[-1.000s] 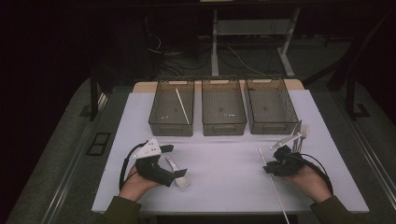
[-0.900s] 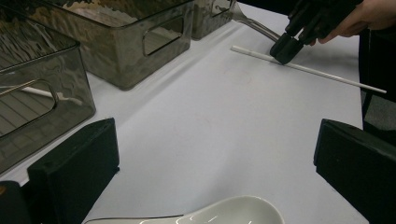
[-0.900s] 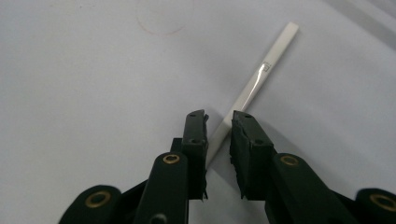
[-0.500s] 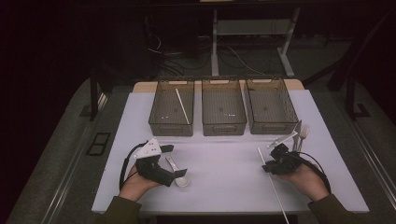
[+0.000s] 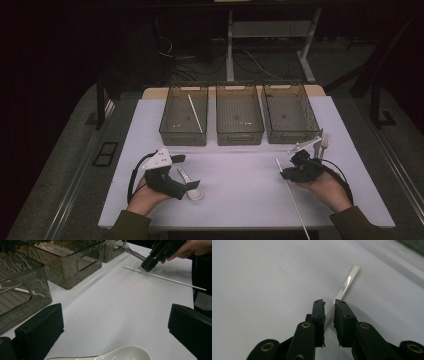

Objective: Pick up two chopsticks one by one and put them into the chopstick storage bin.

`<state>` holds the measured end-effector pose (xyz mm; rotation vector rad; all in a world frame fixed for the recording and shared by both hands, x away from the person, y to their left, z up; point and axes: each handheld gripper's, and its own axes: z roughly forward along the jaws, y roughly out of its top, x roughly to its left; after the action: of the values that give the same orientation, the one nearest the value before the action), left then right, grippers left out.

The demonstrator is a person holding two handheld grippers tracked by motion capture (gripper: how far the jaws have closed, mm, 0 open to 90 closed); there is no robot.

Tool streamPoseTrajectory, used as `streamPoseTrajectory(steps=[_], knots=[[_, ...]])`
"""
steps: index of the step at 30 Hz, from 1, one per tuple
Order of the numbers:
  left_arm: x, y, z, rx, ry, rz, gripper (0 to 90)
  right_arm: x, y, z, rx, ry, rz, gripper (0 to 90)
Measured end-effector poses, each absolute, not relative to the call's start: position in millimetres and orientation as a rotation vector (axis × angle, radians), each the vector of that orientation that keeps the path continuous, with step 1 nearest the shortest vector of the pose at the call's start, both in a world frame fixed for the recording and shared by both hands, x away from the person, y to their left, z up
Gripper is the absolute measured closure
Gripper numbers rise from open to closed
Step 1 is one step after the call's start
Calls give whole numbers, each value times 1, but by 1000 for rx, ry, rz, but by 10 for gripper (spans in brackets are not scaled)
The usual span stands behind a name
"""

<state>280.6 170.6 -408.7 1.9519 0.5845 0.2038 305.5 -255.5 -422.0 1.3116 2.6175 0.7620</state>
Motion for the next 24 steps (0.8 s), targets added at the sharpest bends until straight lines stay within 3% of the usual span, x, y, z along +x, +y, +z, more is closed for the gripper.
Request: streamPoseTrajectory(steps=[7,13,24], knots=[[281,170,-409,1958,579,202,0,321,-265,-423,1318,2557,747,893],[280,170,-408,1956,580,202,0,336,-267,-425,1365,2551,798,894],[279,171,-408,1950,586,206,0,273,-259,-419,1265,2714,826,896]])
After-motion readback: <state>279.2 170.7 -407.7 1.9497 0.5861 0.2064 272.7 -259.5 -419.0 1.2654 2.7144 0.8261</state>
